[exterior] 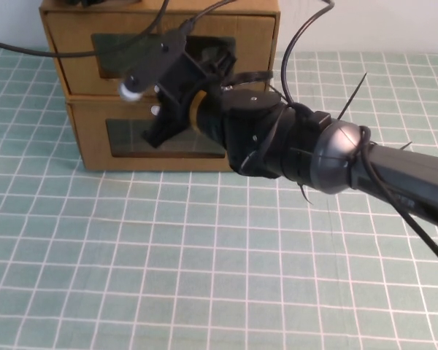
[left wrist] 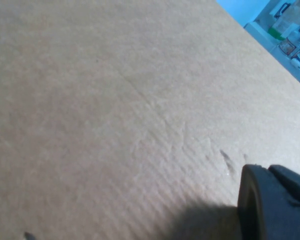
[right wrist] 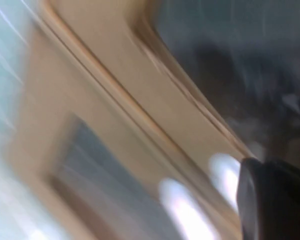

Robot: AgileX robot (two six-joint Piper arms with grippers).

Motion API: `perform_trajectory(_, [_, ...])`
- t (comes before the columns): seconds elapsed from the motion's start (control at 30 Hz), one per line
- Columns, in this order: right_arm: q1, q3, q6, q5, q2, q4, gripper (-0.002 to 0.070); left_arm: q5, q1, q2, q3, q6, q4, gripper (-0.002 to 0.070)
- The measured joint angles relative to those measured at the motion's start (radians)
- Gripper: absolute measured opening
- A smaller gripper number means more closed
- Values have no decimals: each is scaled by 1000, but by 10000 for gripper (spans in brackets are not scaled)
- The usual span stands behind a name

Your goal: Close the shoe box

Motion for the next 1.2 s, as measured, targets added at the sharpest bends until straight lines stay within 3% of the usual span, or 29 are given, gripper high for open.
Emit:
perform_trajectory(0.13, [51,16,0,-37,-64,159,-13,2,0,-2,0,0,0,-5])
perform_trajectory(0.33, [169,76,-73,0,-191,208,-13,12,0,-67,0,0,4,-5])
perform_trajectory(0.5, [246,80,-447,300,-264,332,-13,57,0,-164,0,-8,31,-5])
perform_trajectory(0.63, [235,19,-713,569,-297,495,-13,94,0,-255,0,-36,109,-5])
perform_trajectory(0.83, [105,-83,-845,761,-377,711,-13,125,0,-403,0,-90,289,-5])
perform_trajectory(0.97, [-78,-93,-852,767,-478,946,-13,131,0,-481,0,-120,387,-5])
perform_trajectory(1.2, [-410,1,-855,731,-662,1289,-13,133,0,-608,169,-131,409,-5])
